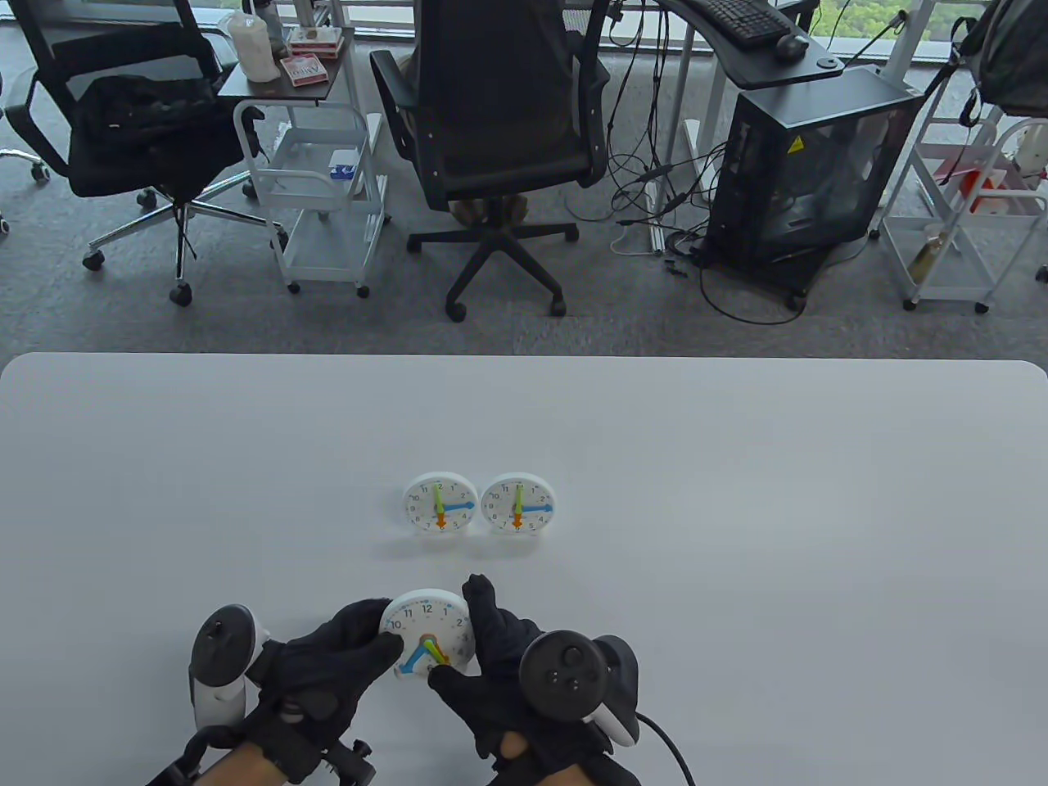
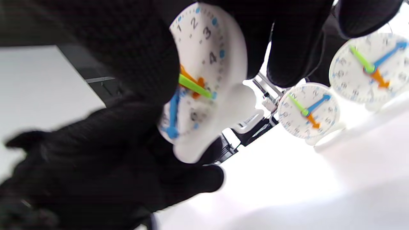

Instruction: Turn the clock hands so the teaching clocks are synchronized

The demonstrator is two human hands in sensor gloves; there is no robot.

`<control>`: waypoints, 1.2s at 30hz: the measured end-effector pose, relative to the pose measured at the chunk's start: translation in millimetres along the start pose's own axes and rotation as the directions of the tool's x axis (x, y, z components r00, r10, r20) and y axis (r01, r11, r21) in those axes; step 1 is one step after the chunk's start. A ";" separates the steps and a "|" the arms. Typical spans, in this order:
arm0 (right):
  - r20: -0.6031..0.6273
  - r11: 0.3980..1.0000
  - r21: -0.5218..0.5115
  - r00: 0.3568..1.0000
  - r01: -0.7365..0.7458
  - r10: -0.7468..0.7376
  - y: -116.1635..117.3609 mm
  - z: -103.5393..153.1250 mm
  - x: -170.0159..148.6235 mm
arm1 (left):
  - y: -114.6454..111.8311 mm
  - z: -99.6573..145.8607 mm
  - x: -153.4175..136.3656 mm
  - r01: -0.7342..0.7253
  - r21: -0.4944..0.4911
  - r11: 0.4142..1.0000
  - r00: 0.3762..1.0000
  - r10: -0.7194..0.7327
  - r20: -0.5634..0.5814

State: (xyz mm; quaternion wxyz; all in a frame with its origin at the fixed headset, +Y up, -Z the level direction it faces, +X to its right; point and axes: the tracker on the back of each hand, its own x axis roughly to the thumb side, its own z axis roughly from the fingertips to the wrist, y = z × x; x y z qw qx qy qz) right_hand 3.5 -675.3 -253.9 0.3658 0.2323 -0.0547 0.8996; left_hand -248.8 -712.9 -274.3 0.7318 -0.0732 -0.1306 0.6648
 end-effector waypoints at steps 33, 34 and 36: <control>-0.022 0.995 -0.082 0.998 -0.053 0.051 0.4 0.7 4.3 | -7.3 0.6 -3.8 -0.079 -0.042 0.996 0.995 0.076 -0.058; -0.023 0.995 -0.081 0.998 -0.053 0.051 0.5 0.6 4.3 | -7.2 0.5 -3.9 -0.078 -0.043 0.996 0.996 0.075 -0.057; -0.023 0.995 -0.078 0.998 -0.054 0.053 0.7 0.5 4.4 | -7.2 0.4 -4.0 -0.075 -0.042 0.996 0.996 0.072 -0.056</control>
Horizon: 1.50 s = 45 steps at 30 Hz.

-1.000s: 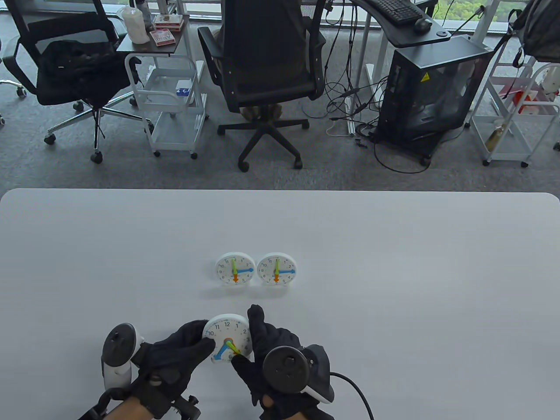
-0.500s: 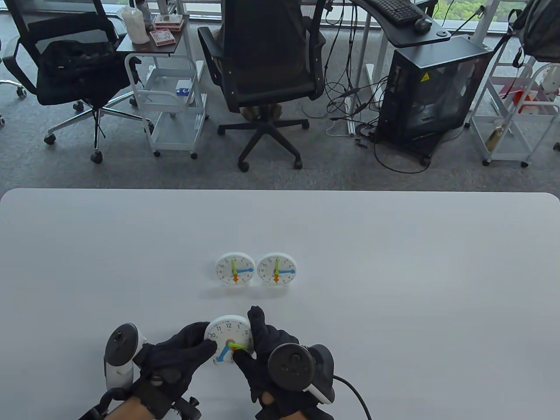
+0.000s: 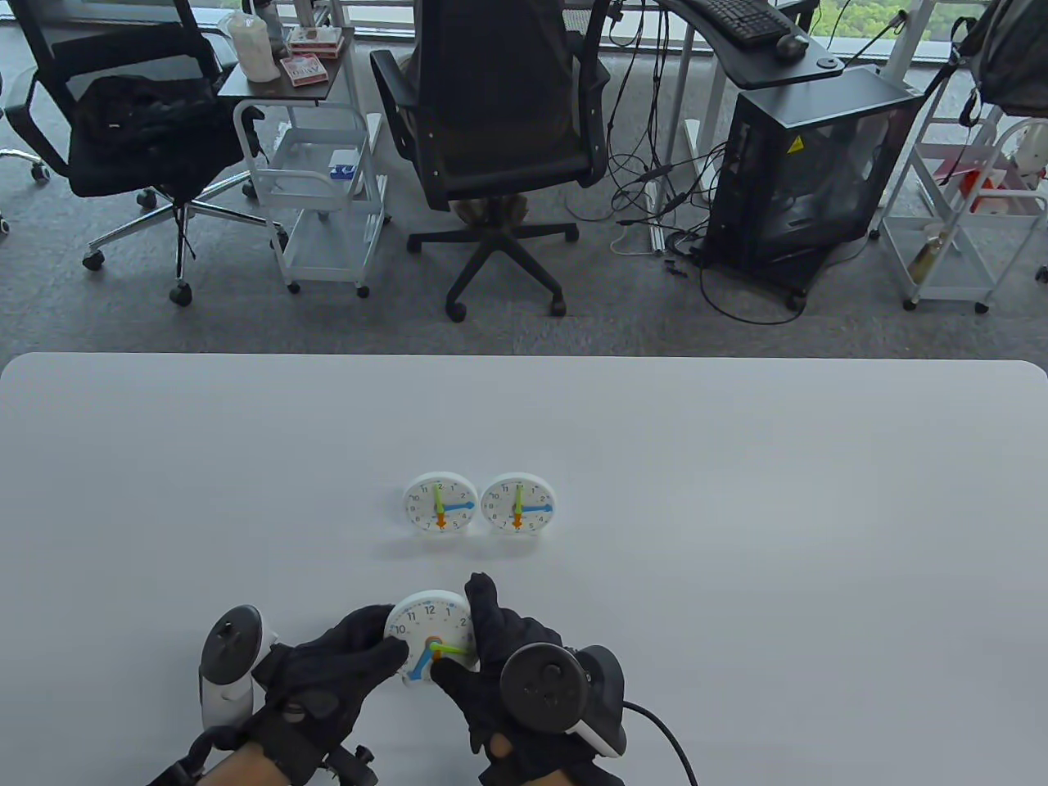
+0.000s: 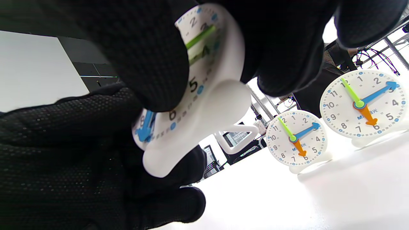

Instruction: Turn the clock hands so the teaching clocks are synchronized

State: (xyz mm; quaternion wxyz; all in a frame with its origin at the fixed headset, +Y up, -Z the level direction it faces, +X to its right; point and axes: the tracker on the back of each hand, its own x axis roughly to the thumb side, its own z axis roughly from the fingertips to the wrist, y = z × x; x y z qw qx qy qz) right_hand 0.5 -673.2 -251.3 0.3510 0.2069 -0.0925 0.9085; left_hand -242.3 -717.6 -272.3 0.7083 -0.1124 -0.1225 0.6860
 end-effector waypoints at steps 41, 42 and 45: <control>-0.053 0.879 -0.126 0.882 0.460 -0.469 -8.2 5.6 -19.2 | -5.1 2.4 18.9 0.217 -0.036 0.975 0.956 -0.205 0.208; -0.053 0.883 -0.124 0.886 0.453 -0.461 -7.6 5.5 -18.7 | -4.6 2.4 18.8 0.209 -0.028 0.977 0.958 -0.199 0.207; -0.054 0.886 -0.119 0.888 0.449 -0.457 -7.4 5.4 -18.6 | -2.5 2.0 18.6 0.193 -0.020 0.981 0.962 -0.185 0.202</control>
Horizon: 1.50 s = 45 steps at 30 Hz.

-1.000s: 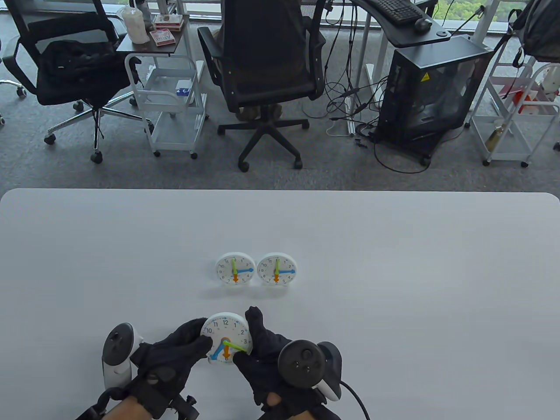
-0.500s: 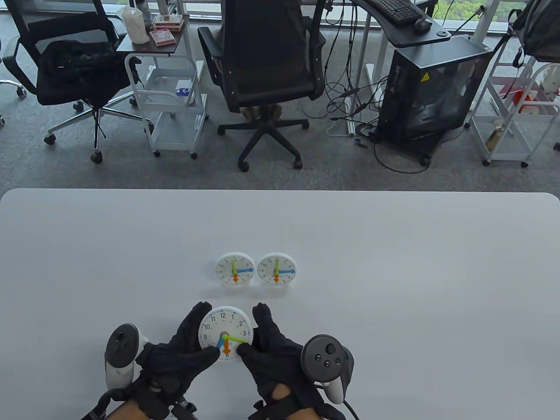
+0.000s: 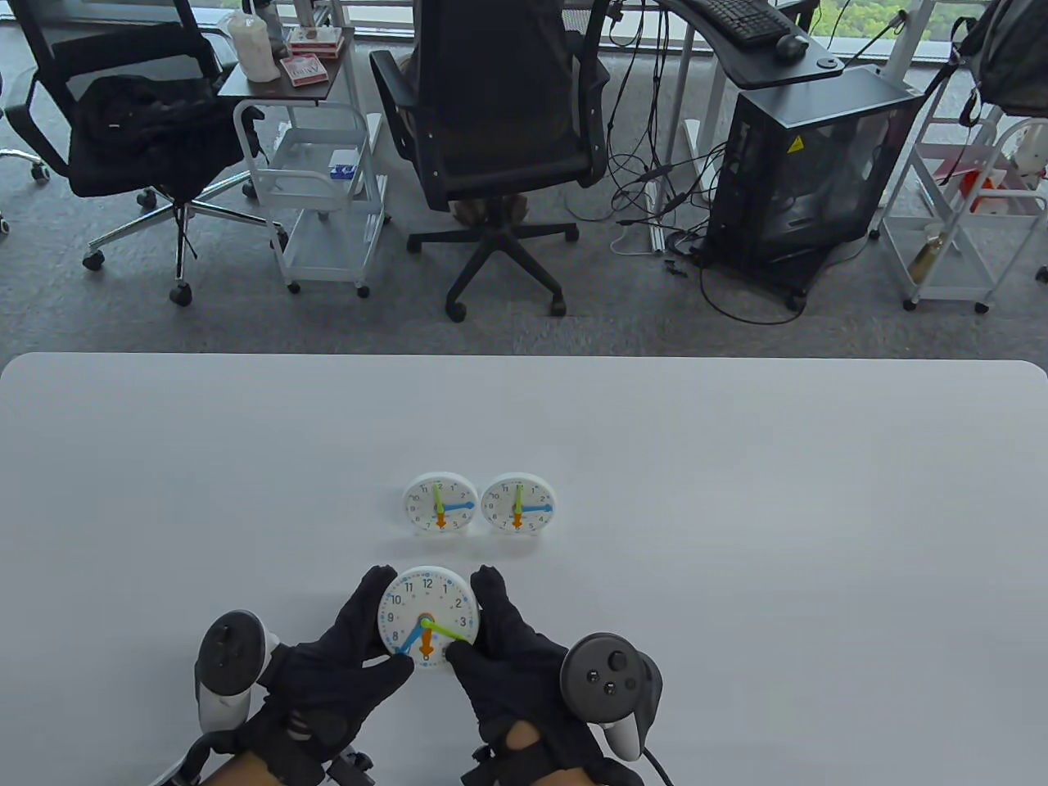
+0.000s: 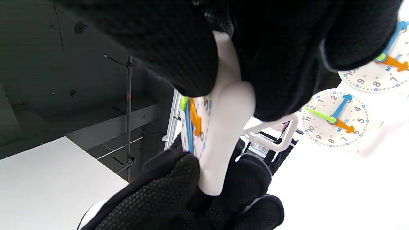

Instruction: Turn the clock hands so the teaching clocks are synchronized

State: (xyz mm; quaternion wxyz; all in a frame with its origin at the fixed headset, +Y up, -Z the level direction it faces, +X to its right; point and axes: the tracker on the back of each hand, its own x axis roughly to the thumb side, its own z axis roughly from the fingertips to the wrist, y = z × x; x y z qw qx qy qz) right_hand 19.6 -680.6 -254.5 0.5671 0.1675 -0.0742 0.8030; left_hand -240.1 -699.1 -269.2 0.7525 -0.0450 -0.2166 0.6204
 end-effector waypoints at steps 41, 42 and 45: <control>0.088 0.798 -0.097 0.794 -0.594 0.602 20.2 5.2 20.7 | -5.1 -1.4 -10.5 -0.022 0.020 1.000 0.998 0.024 -0.065; 0.086 0.798 -0.098 0.794 -0.595 0.602 19.8 5.2 20.6 | -6.0 -1.2 -10.8 -0.029 0.013 0.999 0.997 0.030 -0.070; 0.078 0.799 -0.102 0.796 -0.593 0.600 18.3 4.9 19.5 | -7.7 -1.0 -10.3 -0.022 -0.003 1.000 0.997 0.022 -0.071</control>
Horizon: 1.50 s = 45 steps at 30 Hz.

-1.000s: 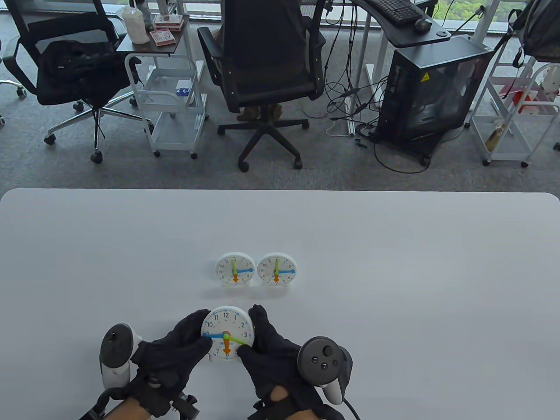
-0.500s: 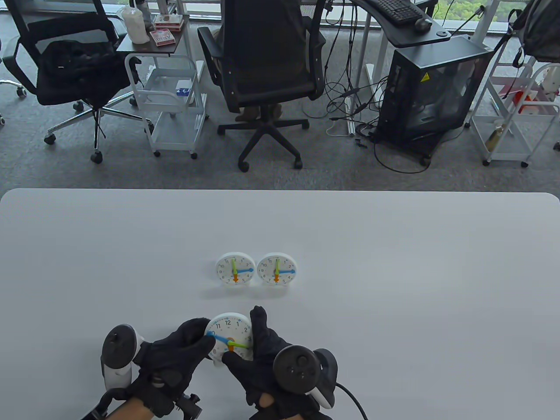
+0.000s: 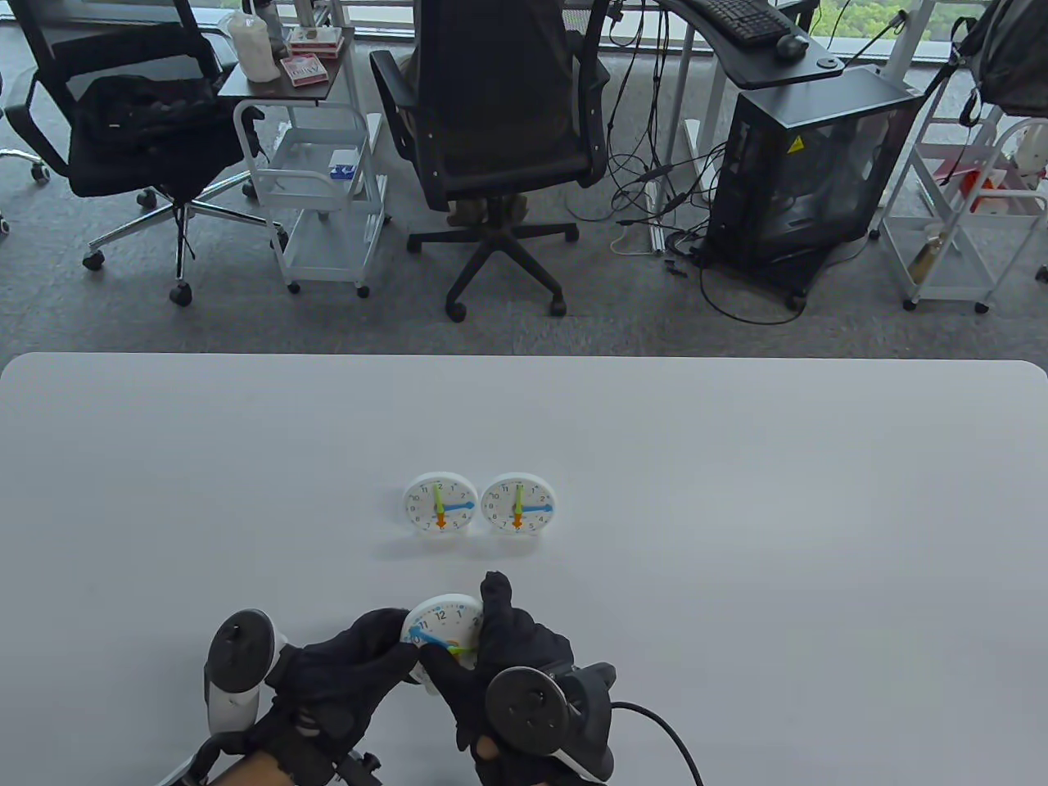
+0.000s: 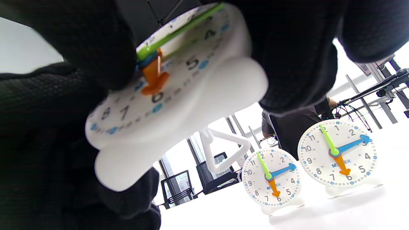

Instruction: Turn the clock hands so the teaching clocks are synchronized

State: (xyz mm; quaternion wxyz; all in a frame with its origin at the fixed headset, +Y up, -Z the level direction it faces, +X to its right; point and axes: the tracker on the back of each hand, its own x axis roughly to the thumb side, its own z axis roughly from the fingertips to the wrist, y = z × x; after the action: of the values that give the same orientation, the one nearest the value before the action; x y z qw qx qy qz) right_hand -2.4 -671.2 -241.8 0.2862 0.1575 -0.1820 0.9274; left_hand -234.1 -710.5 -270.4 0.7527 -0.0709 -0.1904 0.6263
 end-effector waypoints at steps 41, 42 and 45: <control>-0.053 0.990 -0.040 0.989 0.135 -0.137 -7.8 0.0 -12.4 | -3.2 -0.4 -1.7 0.087 -0.022 0.996 0.996 -0.087 0.017; -0.055 0.990 -0.039 0.989 0.138 -0.140 -7.7 0.0 -12.7 | -3.1 -0.4 -1.7 0.088 -0.021 0.996 0.996 -0.088 0.017; -0.069 0.985 -0.043 0.983 0.165 -0.168 -8.5 0.2 -15.1 | -3.2 -0.7 -2.0 0.086 -0.021 0.996 0.996 -0.086 0.014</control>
State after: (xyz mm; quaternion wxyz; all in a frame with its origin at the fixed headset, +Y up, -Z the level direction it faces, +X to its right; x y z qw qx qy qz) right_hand 14.5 -671.9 -245.5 0.3719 0.1333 -0.1751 0.9018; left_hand -231.2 -713.1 -270.3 0.7769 -0.0667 -0.2053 0.5915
